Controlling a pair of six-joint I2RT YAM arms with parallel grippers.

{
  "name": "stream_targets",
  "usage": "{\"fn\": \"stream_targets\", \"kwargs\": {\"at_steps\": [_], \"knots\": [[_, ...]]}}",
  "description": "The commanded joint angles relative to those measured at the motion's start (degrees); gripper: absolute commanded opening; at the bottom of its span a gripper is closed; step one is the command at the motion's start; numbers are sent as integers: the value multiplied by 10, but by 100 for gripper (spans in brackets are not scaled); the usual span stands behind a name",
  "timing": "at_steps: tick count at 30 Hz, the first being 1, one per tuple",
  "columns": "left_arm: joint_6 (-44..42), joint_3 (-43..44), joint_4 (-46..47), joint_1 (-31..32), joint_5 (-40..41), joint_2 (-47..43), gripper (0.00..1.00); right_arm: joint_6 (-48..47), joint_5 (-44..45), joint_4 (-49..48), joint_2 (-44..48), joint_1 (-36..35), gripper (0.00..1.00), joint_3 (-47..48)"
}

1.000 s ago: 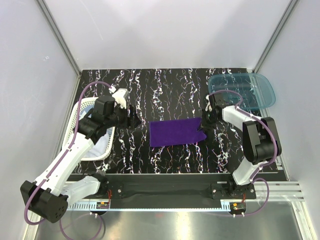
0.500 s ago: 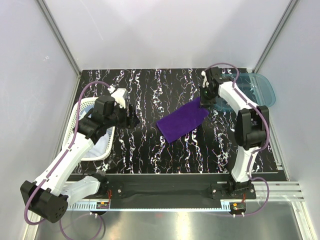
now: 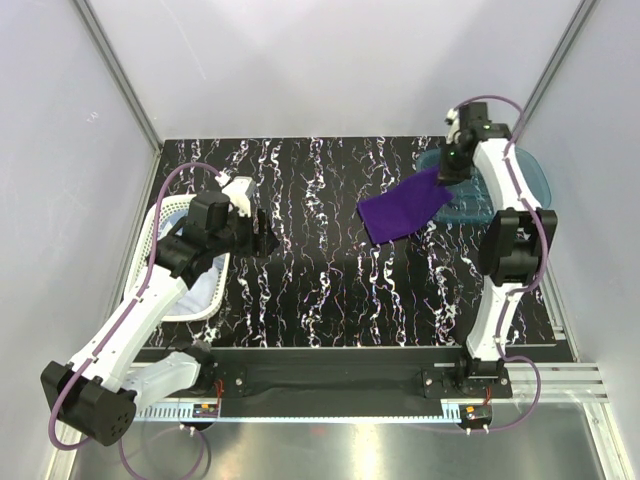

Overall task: Fold and stack the towels
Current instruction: Neatly place the folded towel into the bin

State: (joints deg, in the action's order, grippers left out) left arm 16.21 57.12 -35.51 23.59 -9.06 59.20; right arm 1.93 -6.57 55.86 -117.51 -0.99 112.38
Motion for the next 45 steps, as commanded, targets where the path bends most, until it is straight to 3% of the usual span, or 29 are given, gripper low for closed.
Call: {"fn": "stream_targets", "kwargs": {"at_steps": [1,8,23,45], "knots": [[-14,4,14,-3,2,-7,72,-17,-10,23,-9,27,0,51],[-13,7,10,-6,-1,5,72,-17,-19,40,-21,84,0,112],[-15,3,15,-6,-3,3,73,0,-21,7,-58,179,0,144],[-16,10,14,-6,-9,36,74,-17,-1,-15,-164,234,0,232]]}}
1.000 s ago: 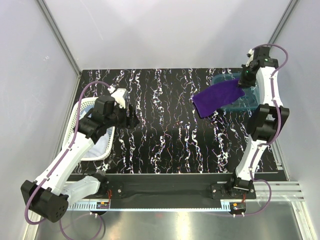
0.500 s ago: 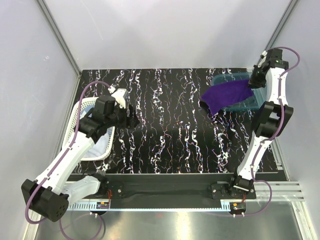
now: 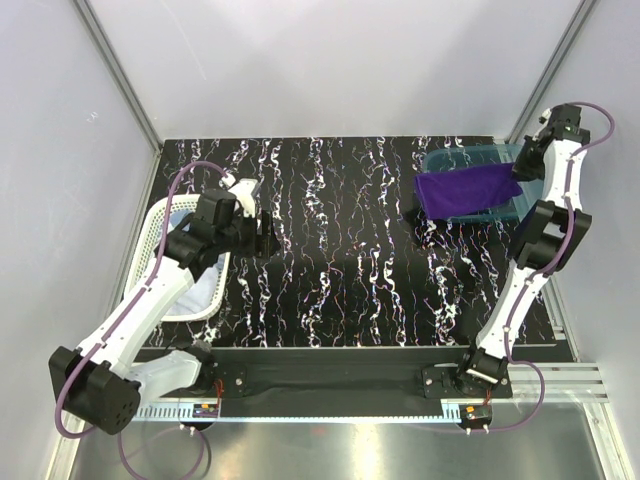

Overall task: Fold and stack the towels
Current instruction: Neatly place the folded towel into the bin

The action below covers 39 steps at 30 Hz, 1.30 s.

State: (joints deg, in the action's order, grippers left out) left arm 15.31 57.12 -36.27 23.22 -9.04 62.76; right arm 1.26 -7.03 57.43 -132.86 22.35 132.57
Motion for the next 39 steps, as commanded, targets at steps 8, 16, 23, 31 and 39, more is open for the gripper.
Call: {"fn": "stream_targets", "kwargs": {"at_steps": [8,16,23,31,39], "knots": [[-10,7,23,-2,-6,2,75,-29,32,-63,-45,4,0,27],[-12,17,22,-3,-8,19,75,-42,67,-90,-79,15,0,34],[-10,24,23,-2,-23,37,75,-41,90,-106,-86,31,0,37],[-7,26,29,-4,-41,44,76,-56,141,-102,-93,35,5,49],[-6,22,30,-3,-30,37,76,-28,116,-102,-66,36,50,45]]}}
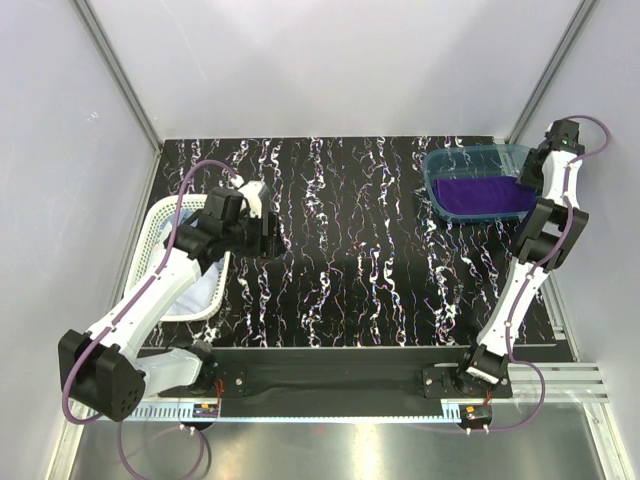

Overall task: Fold and stack the towels
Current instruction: Neatly place the folded towel into the bin

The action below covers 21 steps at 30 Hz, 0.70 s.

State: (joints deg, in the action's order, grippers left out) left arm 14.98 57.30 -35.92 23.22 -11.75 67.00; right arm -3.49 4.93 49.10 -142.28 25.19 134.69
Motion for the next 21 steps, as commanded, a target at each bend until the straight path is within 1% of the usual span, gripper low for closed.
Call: {"fn": "stream_targets", "kwargs": {"at_steps": [1,2,3,5,9,14,16,18,19,21], "knots": [[-3,19,26,-4,-2,-6,76,23,-11,-21,46,7,56,14],[-3,19,24,-4,-2,-8,76,28,-25,-25,55,6,60,5],[-3,18,24,-4,-1,-10,76,31,-29,-34,64,6,66,-4],[-3,17,28,-3,1,-19,76,45,-33,-40,90,0,74,-26],[-4,16,31,-3,5,-27,77,52,-32,-42,116,-18,76,-43],[-4,16,30,-3,1,-32,77,60,-5,-28,125,-42,76,-42],[-3,12,30,-3,1,-37,77,61,-17,-35,127,-44,72,-60],[-3,9,32,-3,-2,-43,77,64,-29,-49,121,-44,64,-71],[-3,8,35,-4,-2,-48,77,62,-27,-53,113,-44,53,-84],[-3,8,37,-4,-4,-48,77,57,-14,-75,104,-44,39,-104]]}}
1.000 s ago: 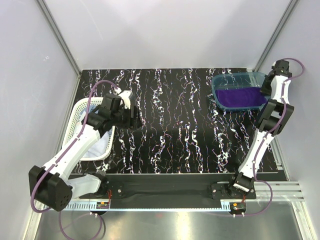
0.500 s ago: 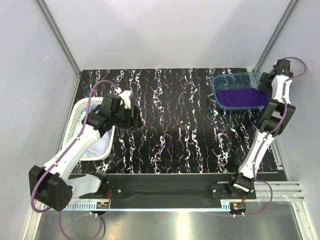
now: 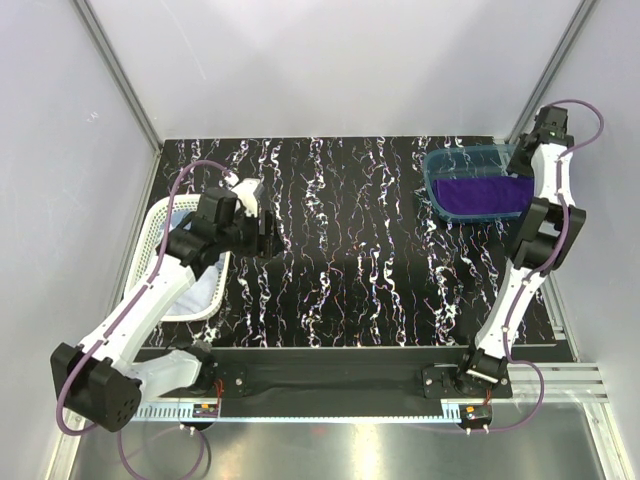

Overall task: Fold and stack the towels
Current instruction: Neatly place the folded towel into the bin, then grab crumpled towel

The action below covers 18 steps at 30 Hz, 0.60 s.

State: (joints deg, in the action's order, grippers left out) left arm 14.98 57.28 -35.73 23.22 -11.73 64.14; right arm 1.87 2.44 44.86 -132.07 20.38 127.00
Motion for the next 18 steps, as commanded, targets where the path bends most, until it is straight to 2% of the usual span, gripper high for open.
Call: {"fn": "stream_targets", "kwargs": {"at_steps": [1,5,8,9,11,12,14,18], "knots": [[-3,8,33,-3,-5,-18,77,1,13,-40,-5,4,30,-45],[3,7,29,-4,16,-23,77,2,27,-49,-34,4,24,-55],[24,17,14,-3,71,-30,77,10,7,-38,-49,4,25,-34],[32,37,4,-3,112,-27,77,17,0,-31,-52,4,25,-27],[57,62,-28,-4,169,-24,77,23,-23,-25,-50,4,33,-9],[65,84,-41,-9,222,-17,77,33,-23,-22,-45,2,35,-5],[87,100,-64,-28,254,-9,78,56,-36,-25,-16,-8,39,-11],[111,105,-78,-150,261,10,78,81,-69,-28,51,-48,55,-13]]}}
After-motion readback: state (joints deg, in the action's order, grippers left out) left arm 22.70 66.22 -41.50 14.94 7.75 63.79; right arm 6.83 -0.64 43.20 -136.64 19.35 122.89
